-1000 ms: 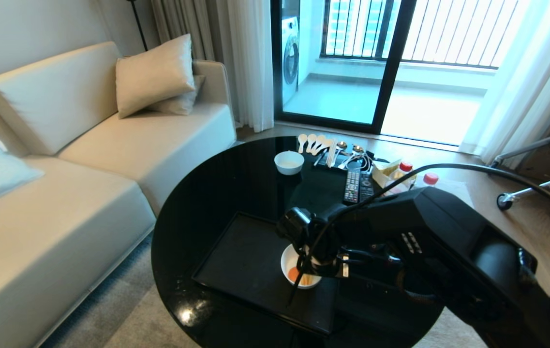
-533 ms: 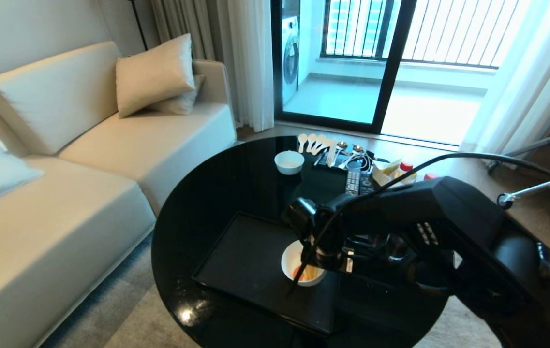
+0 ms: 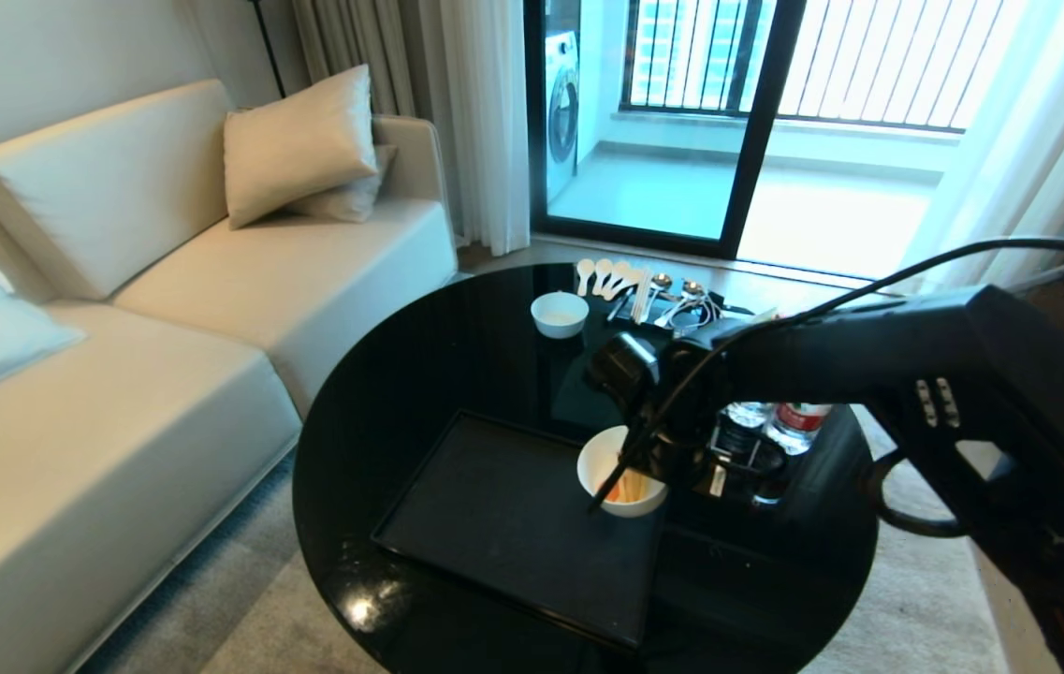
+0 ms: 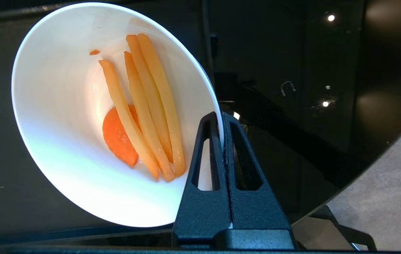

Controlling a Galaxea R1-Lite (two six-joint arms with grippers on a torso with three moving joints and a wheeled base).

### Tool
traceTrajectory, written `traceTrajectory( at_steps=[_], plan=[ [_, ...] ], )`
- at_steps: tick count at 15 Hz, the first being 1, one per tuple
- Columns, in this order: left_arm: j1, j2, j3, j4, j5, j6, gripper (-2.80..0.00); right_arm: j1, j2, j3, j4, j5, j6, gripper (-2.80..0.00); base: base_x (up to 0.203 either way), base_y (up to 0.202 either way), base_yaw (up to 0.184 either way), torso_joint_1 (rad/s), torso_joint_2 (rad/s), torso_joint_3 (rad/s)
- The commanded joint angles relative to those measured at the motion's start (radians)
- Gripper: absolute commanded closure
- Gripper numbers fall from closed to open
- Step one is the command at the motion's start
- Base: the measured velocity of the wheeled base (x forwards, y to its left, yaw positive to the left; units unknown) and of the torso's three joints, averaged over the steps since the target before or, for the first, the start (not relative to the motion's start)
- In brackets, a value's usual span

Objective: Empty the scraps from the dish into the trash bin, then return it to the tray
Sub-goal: Move the bowl over the trash can

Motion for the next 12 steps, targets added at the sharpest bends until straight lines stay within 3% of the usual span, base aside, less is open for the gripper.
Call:
traceTrajectory(
  at_steps=[1, 5, 12],
  plan=[
    [0.000, 0.000, 0.000, -0.001, 0.000, 0.000, 0.00, -0.031, -0.094, 0.037, 0.010, -0.002, 0.009, 0.00, 0.000, 0.000, 0.000, 0.000, 0.00, 0.000],
    [0.000, 0.000, 0.000, -0.001, 0.000, 0.000, 0.00, -0.082, -0.264, 0.233, -0.003, -0.003, 0.010, 0.00, 0.000, 0.000, 0.000, 0.000, 0.00, 0.000],
    [0.000, 0.000, 0.000, -0.001, 0.000, 0.000, 0.00, -0.174, -0.644, 0.723, -0.113, -0.004, 0.007, 0.00, 0.000, 0.000, 0.000, 0.000, 0.00, 0.000]
  ],
)
